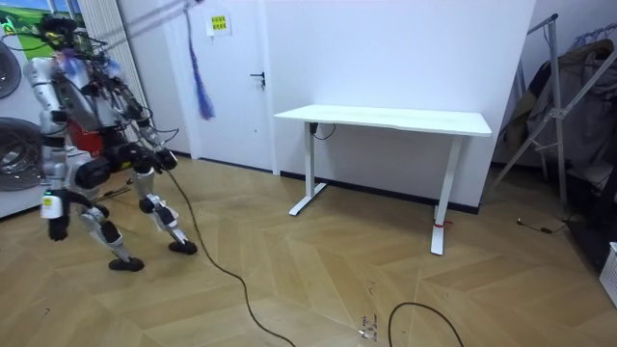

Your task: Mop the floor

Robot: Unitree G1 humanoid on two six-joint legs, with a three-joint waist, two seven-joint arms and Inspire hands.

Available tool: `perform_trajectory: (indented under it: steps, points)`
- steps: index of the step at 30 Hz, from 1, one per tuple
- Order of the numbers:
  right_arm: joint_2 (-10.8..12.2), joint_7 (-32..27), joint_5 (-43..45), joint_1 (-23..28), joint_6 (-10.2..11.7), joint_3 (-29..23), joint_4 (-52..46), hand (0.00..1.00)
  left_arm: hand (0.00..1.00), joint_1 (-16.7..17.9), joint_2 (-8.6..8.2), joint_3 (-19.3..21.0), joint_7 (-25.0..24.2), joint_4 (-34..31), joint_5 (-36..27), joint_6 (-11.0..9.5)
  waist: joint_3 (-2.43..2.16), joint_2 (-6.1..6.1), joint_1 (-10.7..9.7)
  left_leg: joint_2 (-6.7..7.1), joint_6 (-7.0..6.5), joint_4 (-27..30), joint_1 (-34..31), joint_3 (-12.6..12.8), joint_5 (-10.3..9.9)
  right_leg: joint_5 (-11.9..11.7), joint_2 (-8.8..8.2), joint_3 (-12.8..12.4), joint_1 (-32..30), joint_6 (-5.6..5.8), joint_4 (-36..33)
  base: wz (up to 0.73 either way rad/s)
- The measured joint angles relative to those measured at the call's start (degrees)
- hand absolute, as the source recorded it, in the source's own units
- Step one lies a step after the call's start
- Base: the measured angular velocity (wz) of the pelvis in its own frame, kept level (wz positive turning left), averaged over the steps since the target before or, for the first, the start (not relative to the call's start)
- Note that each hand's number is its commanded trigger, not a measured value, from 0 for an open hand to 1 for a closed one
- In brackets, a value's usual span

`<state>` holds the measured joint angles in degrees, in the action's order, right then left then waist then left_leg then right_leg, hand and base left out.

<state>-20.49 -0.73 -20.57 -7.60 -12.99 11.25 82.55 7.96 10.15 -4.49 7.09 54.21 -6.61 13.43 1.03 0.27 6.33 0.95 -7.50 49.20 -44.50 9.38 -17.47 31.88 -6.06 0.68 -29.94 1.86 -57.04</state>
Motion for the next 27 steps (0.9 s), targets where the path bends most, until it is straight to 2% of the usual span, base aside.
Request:
perform_trajectory:
  steps: [1, 3, 5, 6, 7, 8, 9, 10, 12, 16, 18, 20, 21, 25, 26, 27]
  points:
    - [0.1, -0.4, 0.0, 3.4, 0.2, 0.0, 0.4, 1.0, 0.0, -1.6, -0.82, 0.8, 0.1, -0.1, 0.1, -0.2, -0.31, 0.77, -0.2, 0.91, -0.85, 0.3, 0.6, -0.1, -1.2, -2.1, -0.81, -0.1, -0.6, 0.73, -2.6, 0.19]
    - [1.3, -1.4, -0.3, 7.6, 0.5, 0.0, 0.6, 1.0, 0.0, -3.2, -1.48, 1.7, 0.4, -0.2, -0.1, -1.7, -0.54, 1.39, -0.9, 2.04, -1.52, -0.4, 2.2, -0.4, -2.4, -4.6, -1.77, -0.6, -2.7, 0.97, -5.6, -0.12]
    - [2.8, -2.6, 0.0, 9.6, 0.5, 0.0, 0.6, 1.0, 0.0, -3.8, -1.82, 1.8, 1.4, 0.0, -0.5, -3.0, -0.58, 1.95, -1.4, 2.21, -1.27, -2.1, 4.3, -1.1, -3.1, -4.7, -1.68, -0.9, -6.5, 1.0, -4.8, -0.63]
    - [4.0, -3.0, 1.0, 10.3, 0.5, 0.1, 0.5, 1.0, 0.0, -3.8, -2.05, 1.8, 1.8, 0.5, -0.7, -3.6, -0.58, 2.21, -1.8, 2.69, -1.09, -4.4, 6.5, -2.1, -3.1, -4.9, -1.4, -0.5, -8.4, 1.01, -1.7, -0.83]
    - [5.1, -3.6, 1.3, 11.1, 0.5, 0.1, 0.4, 1.0, 0.0, -3.7, -2.49, 1.6, 2.2, 1.0, -1.0, -4.1, -0.69, 2.42, -2.3, 2.71, -0.84, -6.5, 8.9, -2.2, -3.0, -6.2, -0.67, -0.5, -9.0, 0.44, 4.0, -0.8]
    - [5.6, -3.6, 1.9, 11.3, 0.4, 0.1, 0.3, 1.0, 0.0, -3.6, -2.61, 1.6, 2.3, 1.1, -1.7, -4.2, -0.67, 2.37, -2.7, 2.82, -0.66, -7.3, 10.0, -2.2, -3.1, -7.5, -0.57, -0.4, -8.8, 0.33, 7.1, -0.65]
    - [6.4, -3.6, 3.4, 11.6, 0.2, -0.2, -0.3, 1.0, 0.0, -3.6, -2.71, 1.6, 2.3, 1.4, -2.6, -4.4, -0.54, 2.26, -3.3, 3.16, -0.29, -8.5, 11.8, -2.3, -3.2, -12.5, 0.14, -0.4, -8.3, 0.54, 12.6, -0.33]
    - [6.7, -3.7, 4.6, 11.5, -0.5, -0.7, -0.4, 1.0, 0.0, -3.5, -3.34, 1.6, 2.2, 1.9, -2.9, -4.4, -0.46, 2.49, -4.2, 3.38, 0.11, -9.8, 13.5, -3.2, -3.3, -14.7, 0.79, -0.3, -6.6, 0.16, 14.3, -0.23]
    - [6.7, -3.9, 5.4, 9.5, -2.0, -1.3, -0.3, 1.0, 0.0, -3.5, -4.19, 1.4, 2.1, 2.8, -3.0, -4.5, -0.34, 3.4, -4.4, 3.46, 0.8, -13.6, 16.5, -4.2, -2.4, -15.8, 1.19, 0.6, -3.1, -0.2, 18.3, -0.09]
    - [6.5, -5.1, 8.3, 5.3, -4.2, -3.8, 0.2, 1.0, 0.0, -3.4, -3.78, 1.6, 2.0, 5.7, -2.7, -4.8, 0.0, 2.7, -4.5, 3.47, 1.39, -21.8, 24.2, -5.4, 0.1, -17.0, 1.38, 2.0, 4.0, -0.46, 25.0, 0.09]
    - [6.3, -5.7, 9.2, 3.9, -4.1, -4.4, 0.1, 1.0, 0.0, -3.0, -3.71, 2.1, 2.0, 7.0, -2.4, -4.7, 0.07, 2.62, -4.4, 3.15, 1.7, -24.1, 26.8, -6.6, 0.4, -17.3, 1.77, 3.4, 7.3, -0.64, 28.0, 0.19]
    - [6.4, -5.0, 9.4, 3.2, -3.9, -4.7, -0.3, 1.0, 0.0, -2.3, -3.35, 3.2, 1.8, 7.0, -0.8, -4.6, 0.26, 1.93, -4.0, 2.7, 2.01, -26.0, 29.8, -7.1, 0.6, -17.4, 2.18, 4.5, 10.8, -0.77, 30.5, 0.26]
    - [6.4, -4.2, 9.4, 3.2, -3.2, -4.6, -0.3, 1.0, 0.0, -1.2, -2.91, 3.8, 1.5, 6.4, 0.0, -4.6, 0.02, 1.46, -3.8, 2.57, 2.25, -27.0, 31.9, -7.7, 0.9, -17.4, 2.31, 5.3, 13.2, -0.79, 31.6, 0.28]
    - [7.0, -2.3, 9.5, 4.1, -2.6, -4.6, -0.7, 1.0, 0.0, 0.7, -1.23, 3.9, 1.3, 6.5, 0.0, -3.9, -0.18, -0.24, -3.3, 1.64, 2.46, -30.0, 38.6, -8.2, 1.0, -17.8, 3.27, 7.9, 21.9, -0.88, 37.7, 0.24]
    - [7.0, -1.9, 9.5, 4.6, -2.5, -4.6, -0.8, 1.0, 0.0, 0.7, -1.25, 4.1, 1.3, 6.7, 0.1, -3.7, -0.16, -0.46, -3.2, 1.56, 2.62, -30.7, 39.7, -8.2, 1.1, -18.0, 3.4, 8.2, 23.3, -0.85, 38.9, 0.23]
    - [7.0, -1.3, 9.6, 5.7, -2.5, -4.7, -1.0, 1.0, 0.0, 1.0, -1.49, 4.7, 1.2, 6.8, 1.4, -3.3, -0.38, -0.79, -3.0, 1.37, 2.77, -32.1, 41.6, -8.2, 1.2, -18.5, 3.81, 8.5, 25.7, -0.77, 41.4, 0.15]
